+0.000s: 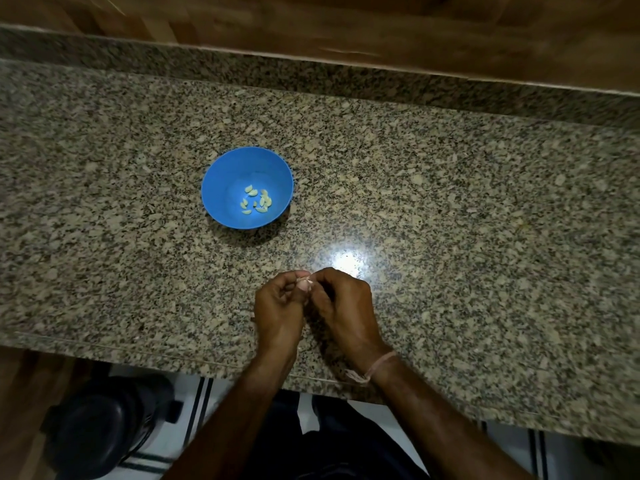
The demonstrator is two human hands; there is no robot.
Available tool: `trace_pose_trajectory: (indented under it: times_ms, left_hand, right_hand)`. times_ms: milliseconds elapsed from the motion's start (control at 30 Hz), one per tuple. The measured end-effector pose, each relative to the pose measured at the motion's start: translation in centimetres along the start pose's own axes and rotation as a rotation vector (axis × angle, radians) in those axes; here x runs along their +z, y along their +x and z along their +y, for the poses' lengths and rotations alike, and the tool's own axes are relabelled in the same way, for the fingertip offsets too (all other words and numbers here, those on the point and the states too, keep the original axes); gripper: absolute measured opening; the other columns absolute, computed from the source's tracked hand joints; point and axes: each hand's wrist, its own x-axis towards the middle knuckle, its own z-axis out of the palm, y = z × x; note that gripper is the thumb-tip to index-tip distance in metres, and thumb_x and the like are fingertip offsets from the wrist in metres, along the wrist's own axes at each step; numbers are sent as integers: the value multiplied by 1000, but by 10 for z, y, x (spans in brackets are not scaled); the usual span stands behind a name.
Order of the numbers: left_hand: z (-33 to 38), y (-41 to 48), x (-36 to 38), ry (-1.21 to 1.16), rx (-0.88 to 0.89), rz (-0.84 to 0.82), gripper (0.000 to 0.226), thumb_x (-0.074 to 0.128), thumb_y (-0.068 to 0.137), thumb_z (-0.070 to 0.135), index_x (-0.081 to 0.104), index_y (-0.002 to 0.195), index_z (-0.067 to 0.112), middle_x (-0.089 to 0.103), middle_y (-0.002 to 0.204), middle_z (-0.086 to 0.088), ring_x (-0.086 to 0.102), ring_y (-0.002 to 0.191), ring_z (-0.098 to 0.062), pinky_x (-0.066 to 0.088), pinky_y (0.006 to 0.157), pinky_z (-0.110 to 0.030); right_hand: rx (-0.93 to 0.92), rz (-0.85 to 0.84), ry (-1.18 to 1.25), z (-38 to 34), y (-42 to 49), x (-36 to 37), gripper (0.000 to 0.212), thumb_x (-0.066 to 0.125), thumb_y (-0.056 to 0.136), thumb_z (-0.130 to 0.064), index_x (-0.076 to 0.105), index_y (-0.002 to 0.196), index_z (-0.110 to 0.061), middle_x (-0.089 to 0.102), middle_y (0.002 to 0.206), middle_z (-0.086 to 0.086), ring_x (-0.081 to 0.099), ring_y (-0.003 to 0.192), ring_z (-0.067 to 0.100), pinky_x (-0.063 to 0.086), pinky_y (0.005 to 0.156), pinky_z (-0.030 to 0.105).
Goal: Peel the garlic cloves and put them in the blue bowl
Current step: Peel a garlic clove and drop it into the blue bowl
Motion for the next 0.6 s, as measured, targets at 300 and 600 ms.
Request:
trace_pose_trajectory:
  times_ms: [300, 600]
  left_hand:
    - [-8, 11, -9, -224, -281, -138, 18, 58, 103, 5, 73, 114, 5, 78, 94, -13, 67, 78, -18, 55, 74, -29]
    - [13, 52, -24, 766, 425, -38, 21, 75, 92, 13, 73, 112, 13, 69, 100, -4, 66, 89, -24, 50, 77, -31]
  right_hand:
    - [354, -68, 410, 23, 11, 11, 14, 62, 103, -17, 73, 98, -9, 78, 91, 4, 74, 85, 19, 63, 76, 40]
    - [273, -33, 191, 43, -3, -8, 6, 77, 92, -11, 79, 89, -16, 78, 84, -5, 74, 81, 12, 62, 79, 34]
